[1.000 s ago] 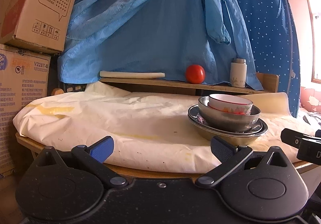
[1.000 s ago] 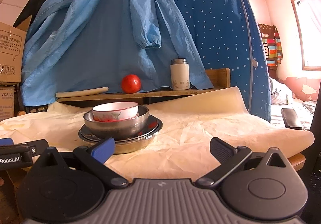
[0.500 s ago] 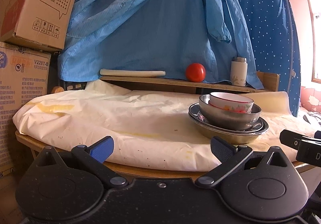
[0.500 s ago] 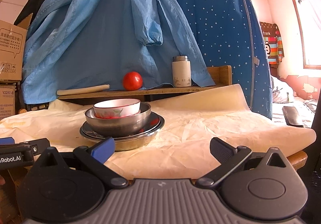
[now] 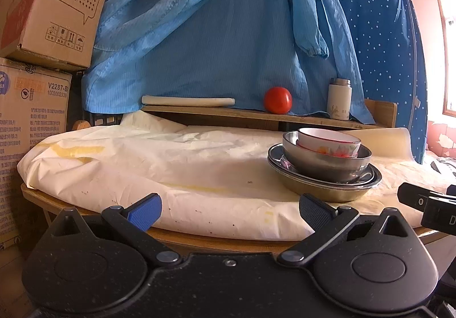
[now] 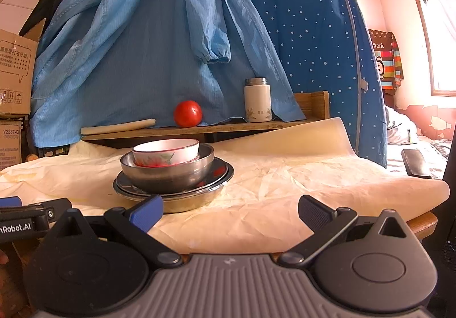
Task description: Organize plates and bowls
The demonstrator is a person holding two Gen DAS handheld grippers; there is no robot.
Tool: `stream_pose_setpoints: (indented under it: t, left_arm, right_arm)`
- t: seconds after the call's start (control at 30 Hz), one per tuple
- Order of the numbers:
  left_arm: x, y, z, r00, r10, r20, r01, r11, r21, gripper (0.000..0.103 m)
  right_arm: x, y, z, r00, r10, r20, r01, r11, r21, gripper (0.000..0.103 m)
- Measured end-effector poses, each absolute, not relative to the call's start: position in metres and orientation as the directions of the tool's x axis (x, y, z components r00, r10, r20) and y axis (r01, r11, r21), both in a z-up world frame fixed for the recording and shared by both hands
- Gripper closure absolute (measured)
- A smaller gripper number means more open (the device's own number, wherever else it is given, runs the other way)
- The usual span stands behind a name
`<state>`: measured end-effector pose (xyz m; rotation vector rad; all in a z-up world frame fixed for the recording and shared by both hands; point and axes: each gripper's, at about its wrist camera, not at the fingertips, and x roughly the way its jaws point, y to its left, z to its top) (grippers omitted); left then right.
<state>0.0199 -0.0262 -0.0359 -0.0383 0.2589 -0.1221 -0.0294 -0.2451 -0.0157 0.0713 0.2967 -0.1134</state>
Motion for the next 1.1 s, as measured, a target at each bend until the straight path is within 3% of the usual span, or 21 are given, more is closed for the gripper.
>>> stream_pose_setpoints:
  t: [1.1]
  left_arm:
    - [0.0210,-0.0272,-0.0381,0.956,-0.123,-0.265,0.114,0.992,-0.050,0.001]
  right_arm:
    - [-0.0273,-0.2442,-0.0176,0.946,-0.096,-0.311,0.118,0.992,0.052,0.000]
